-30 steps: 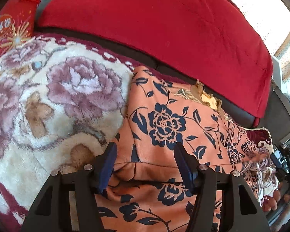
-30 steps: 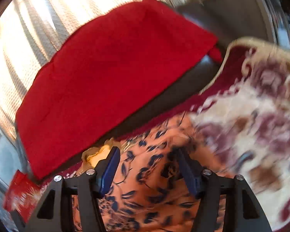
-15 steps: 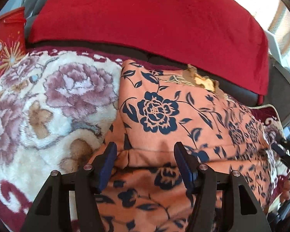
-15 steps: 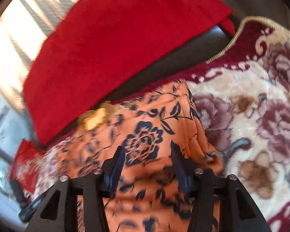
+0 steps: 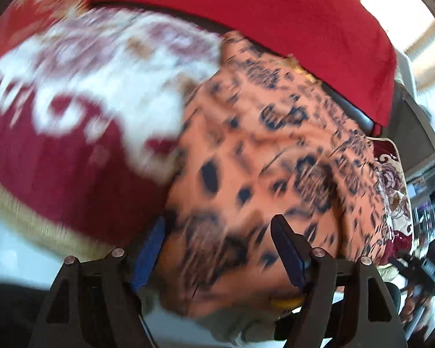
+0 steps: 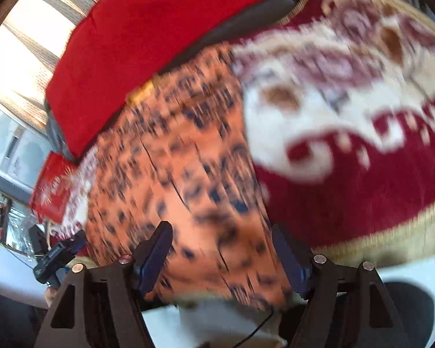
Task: Fold small clothes
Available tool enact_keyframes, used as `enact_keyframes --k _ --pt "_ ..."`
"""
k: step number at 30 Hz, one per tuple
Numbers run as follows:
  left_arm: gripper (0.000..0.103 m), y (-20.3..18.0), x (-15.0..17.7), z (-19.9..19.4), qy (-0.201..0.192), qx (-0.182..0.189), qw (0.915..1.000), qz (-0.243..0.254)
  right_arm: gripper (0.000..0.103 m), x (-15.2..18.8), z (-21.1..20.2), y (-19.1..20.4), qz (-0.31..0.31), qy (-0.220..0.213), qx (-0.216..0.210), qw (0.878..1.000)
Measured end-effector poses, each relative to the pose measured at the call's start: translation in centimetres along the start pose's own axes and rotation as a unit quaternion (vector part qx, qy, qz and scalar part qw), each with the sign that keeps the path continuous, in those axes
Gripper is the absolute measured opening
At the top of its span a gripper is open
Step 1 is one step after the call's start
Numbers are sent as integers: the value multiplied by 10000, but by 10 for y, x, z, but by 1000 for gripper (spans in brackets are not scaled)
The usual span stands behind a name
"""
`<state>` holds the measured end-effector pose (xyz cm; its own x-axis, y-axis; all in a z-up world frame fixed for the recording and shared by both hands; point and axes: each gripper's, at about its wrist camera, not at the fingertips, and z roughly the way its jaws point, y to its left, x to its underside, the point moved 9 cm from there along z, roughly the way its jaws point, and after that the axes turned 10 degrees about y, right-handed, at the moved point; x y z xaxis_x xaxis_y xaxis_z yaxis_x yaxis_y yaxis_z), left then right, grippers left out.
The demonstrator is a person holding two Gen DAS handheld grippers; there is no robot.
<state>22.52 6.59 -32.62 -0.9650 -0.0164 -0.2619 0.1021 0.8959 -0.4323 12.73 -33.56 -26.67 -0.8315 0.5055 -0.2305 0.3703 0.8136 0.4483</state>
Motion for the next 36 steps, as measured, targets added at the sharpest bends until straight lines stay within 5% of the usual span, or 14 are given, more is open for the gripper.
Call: enact_keyframes --k 5,11,13,17,18,20,21,22,29,31,32,35,36 --pt "76 22 42 11 429 -107 9988 -208 74 29 32 -17 51 593 153 9981" --pt "74 30 48 19 560 217 9971 -462 74 40 72 -34 -7 1071 328 9937" --pt "54 24 50 24 678 333 9965 -348 74 42 80 -37 -31 1168 232 9929" --pt "36 8 53 32 759 290 9967 87 76 42 87 -35 -203 1108 186 9935" --pt "29 6 53 31 753 321 9966 135 70 43 87 -35 -257 1080 216 9936" --pt "22 4 53 29 731 374 9965 137 21 49 82 -20 -554 1004 137 9933" --pt "14 4 54 28 731 386 9965 142 7 50 80 -9 -700 955 78 9929" --pt "10 5 55 25 737 415 9963 140 7 52 75 -4 -801 892 90 9927" --pt "15 7 59 5 757 636 9950 108 7 52 34 29 -833 625 -712 9920" --pt "71 14 63 16 1046 336 9939 -50 7 55 33 27 -720 699 -808 9917" --pt "78 16 64 23 1194 161 9926 -164 7 57 36 25 -695 744 -811 9915" --pt "77 14 66 32 1264 93 9918 -187 7 60 43 25 -605 861 -808 9912" --pt "54 12 66 32 1241 51 9922 -90 7 60 41 25 -592 846 -864 9909"
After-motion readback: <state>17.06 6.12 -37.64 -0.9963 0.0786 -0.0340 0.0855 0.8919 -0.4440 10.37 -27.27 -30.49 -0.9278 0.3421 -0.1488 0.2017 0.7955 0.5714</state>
